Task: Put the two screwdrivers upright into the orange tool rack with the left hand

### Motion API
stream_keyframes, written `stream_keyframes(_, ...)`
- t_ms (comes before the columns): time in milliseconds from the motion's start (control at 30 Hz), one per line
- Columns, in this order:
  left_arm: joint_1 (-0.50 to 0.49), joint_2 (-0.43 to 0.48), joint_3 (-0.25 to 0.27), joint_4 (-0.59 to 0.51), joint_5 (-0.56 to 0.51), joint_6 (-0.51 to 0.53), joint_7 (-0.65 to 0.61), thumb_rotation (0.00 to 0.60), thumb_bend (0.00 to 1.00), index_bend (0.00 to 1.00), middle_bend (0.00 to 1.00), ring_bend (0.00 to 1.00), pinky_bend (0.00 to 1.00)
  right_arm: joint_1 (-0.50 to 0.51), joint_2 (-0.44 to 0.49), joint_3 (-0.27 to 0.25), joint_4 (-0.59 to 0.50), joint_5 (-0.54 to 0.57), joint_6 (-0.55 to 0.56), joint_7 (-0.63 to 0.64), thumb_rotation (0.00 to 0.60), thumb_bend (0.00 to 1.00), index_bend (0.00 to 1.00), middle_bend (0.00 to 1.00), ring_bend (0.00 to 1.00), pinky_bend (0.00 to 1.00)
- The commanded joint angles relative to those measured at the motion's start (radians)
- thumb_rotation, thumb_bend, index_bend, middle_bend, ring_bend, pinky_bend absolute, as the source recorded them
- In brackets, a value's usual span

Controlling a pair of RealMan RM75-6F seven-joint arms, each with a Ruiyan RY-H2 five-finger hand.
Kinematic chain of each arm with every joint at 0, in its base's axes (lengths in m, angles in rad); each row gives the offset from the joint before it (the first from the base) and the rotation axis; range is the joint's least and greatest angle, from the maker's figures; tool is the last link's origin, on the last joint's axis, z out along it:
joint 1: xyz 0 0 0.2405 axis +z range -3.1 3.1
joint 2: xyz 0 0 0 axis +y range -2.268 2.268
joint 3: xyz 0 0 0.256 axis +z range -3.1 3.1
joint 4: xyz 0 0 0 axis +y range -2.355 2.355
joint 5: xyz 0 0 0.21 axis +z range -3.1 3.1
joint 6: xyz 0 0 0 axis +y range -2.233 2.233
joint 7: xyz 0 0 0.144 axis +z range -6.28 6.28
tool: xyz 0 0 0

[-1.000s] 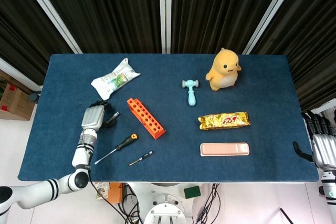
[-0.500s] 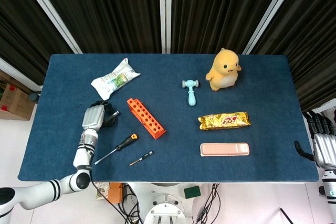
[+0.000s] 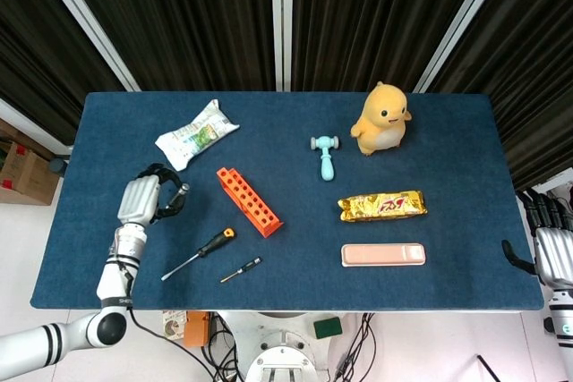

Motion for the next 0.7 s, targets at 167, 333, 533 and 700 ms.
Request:
stream_keyframes(167, 0.063, 0.115, -0.075, -0.167, 0.142, 0.049, -0.311, 0.57, 0.41, 0.63, 0.34, 0.15, 0.23, -0.01, 0.001, 0.002, 0.005, -0.02, 0.034, 0.032, 0.6, 0.35, 0.0, 0.0, 0.0, 0.0)
stream_keyframes(333, 0.068, 0.075, -0.118, -0.123, 0.264, 0.075, -0.604, 0.599, 0.4, 0.64, 0.33, 0.15, 0.21, -0.014, 0.005, 0.002, 0.009, -0.028, 0.043, 0.058, 0.6, 0.35, 0.0, 0.0, 0.0, 0.0)
stream_keyframes(533, 0.048, 0.081, -0.151, -0.126, 0.226, 0.047, -0.669, 0.6, 0.4, 0.65, 0.33, 0.15, 0.2, -0.018, -0.003, 0.006, 0.032, -0.054, 0.075, 0.096, 0.6, 0.35, 0.0, 0.0, 0.0, 0.0)
stream_keyframes(700, 0.037, 0.097, -0.172, -0.151, 0.201, 0.054, -0.634, 0.6, 0.41, 0.66, 0.33, 0.15, 0.2, -0.017, -0.003, 0.01, 0.039, -0.048, 0.072, 0.11, 0.6, 0.35, 0.0, 0.0, 0.0, 0.0)
